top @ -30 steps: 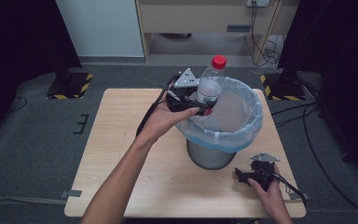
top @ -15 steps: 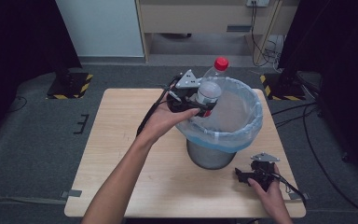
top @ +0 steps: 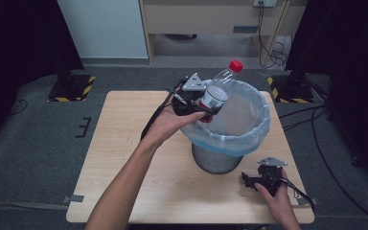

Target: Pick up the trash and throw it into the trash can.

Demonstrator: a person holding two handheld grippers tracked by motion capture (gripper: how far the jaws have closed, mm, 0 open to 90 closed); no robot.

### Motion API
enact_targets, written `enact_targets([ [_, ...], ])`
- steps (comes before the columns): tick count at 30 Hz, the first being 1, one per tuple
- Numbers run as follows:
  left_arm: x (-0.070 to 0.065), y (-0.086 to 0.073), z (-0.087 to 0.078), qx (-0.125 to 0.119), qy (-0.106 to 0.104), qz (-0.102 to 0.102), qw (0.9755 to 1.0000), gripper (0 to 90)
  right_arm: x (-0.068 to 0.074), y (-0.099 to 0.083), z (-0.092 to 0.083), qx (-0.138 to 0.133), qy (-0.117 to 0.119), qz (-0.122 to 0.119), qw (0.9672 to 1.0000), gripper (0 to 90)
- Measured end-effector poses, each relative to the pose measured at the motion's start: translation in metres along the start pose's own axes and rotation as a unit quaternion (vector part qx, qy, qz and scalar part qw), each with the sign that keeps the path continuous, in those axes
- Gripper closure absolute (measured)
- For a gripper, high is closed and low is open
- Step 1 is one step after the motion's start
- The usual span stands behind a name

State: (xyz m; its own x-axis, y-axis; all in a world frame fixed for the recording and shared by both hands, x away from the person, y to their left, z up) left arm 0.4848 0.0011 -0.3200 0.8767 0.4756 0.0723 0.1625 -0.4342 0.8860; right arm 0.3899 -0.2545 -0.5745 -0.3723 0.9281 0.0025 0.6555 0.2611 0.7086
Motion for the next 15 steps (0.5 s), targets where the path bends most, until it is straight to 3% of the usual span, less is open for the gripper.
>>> enact_targets([
  [5, -0.001, 0.0, 0.002, -0.002, -0.006, -0.002, 1.0, 27.1, 0.0, 0.0, 0.0, 0.0, 0.0, 0.0, 1.0, 0.4],
  [9, 0.002, 0.004, -0.003, -0.022, 0.004, -0.006, 0.9997, 12.1, 0.0, 0.0, 0.0, 0.0, 0.0, 0.0, 1.0, 0.4],
  [15, 0.006, 0.004, -0.009, -0.027, 0.013, -0.009, 0.9995, 10.2, 0.0, 0.0, 0.0, 0.0, 0.001, -0.001, 1.0, 0.4],
])
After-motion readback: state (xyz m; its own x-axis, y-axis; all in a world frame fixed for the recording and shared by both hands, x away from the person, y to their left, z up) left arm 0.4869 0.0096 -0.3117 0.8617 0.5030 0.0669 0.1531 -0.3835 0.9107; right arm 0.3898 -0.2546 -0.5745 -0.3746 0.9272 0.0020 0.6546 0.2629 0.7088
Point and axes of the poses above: each handheld gripper's, and its own axes: z roughly forward along the jaws, y roughly out of its top, x roughly to its left, the point moved 5 cm from there along z, roughly forward along the jaws
